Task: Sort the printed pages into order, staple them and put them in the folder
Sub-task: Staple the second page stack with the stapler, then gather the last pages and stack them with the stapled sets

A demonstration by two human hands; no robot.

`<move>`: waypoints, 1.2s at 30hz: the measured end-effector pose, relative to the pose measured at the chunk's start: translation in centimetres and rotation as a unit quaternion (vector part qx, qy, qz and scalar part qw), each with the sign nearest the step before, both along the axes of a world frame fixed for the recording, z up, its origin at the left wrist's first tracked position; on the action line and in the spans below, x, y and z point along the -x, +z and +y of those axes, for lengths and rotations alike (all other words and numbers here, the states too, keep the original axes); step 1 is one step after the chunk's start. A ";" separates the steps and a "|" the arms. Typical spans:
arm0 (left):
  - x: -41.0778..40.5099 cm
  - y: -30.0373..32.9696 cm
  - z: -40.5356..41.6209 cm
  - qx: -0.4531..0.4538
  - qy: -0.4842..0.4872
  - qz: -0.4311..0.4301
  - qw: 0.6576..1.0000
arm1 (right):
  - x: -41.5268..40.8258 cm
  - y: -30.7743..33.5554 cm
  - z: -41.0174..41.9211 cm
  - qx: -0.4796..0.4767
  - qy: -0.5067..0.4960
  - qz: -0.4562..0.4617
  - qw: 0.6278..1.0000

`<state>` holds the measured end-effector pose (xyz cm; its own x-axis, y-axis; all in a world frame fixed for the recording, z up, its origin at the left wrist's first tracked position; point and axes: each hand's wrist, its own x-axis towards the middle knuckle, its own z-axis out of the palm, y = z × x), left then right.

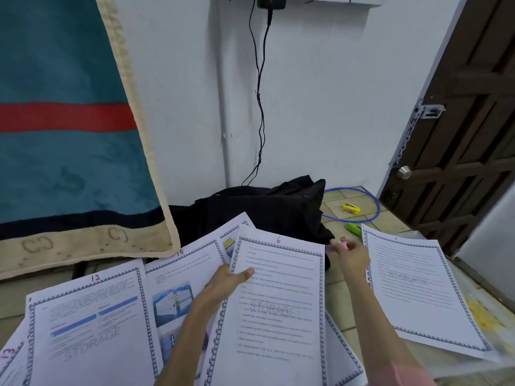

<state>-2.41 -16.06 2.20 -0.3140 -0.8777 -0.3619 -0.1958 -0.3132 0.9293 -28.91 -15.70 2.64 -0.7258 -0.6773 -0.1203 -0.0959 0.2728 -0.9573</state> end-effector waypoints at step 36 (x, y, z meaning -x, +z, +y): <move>30.0 -1.9 3.1 0.222 -0.153 -0.101 0.958 | 18.8 -1.9 10.5 -0.124 -0.033 0.283 0.951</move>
<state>-32.37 -12.93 0.28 -0.5445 -0.8370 -0.0554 -0.4043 0.2040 0.8916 -47.75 -5.19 0.75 -0.7616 -0.6302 0.1509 -0.5507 0.5067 -0.6633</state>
